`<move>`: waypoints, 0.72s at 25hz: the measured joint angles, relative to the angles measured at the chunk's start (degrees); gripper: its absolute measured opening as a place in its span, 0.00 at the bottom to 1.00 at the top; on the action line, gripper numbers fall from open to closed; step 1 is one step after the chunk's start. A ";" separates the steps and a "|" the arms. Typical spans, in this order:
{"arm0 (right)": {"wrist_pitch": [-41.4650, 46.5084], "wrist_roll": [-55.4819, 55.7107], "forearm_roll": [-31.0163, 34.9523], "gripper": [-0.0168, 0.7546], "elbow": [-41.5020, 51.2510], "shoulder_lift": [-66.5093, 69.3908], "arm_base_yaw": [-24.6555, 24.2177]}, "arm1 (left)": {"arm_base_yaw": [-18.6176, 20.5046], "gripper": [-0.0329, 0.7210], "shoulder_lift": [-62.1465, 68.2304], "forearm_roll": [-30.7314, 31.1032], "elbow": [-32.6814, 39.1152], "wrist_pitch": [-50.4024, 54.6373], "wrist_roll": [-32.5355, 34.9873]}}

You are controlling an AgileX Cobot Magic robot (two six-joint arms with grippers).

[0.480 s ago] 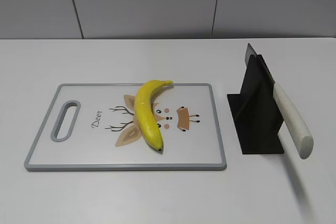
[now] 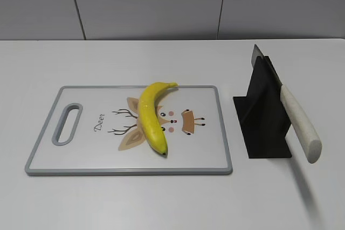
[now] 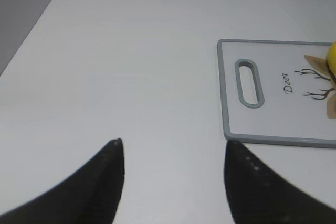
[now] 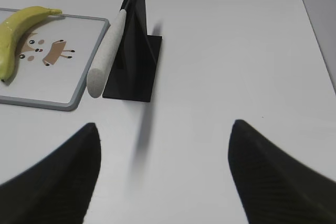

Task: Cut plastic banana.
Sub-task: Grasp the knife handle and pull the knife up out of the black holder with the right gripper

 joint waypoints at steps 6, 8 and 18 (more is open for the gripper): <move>0.00 0.00 0.00 0.78 0.00 0.00 0.00 | 0.00 0.81 0.00 -0.05 0.00 0.00 0.00; 0.00 0.00 0.00 0.78 0.00 0.00 0.00 | 0.00 0.80 0.00 -0.11 0.00 0.00 0.00; 0.00 0.00 0.00 0.78 0.00 0.00 0.00 | 0.00 0.78 0.00 -0.15 0.00 0.00 0.00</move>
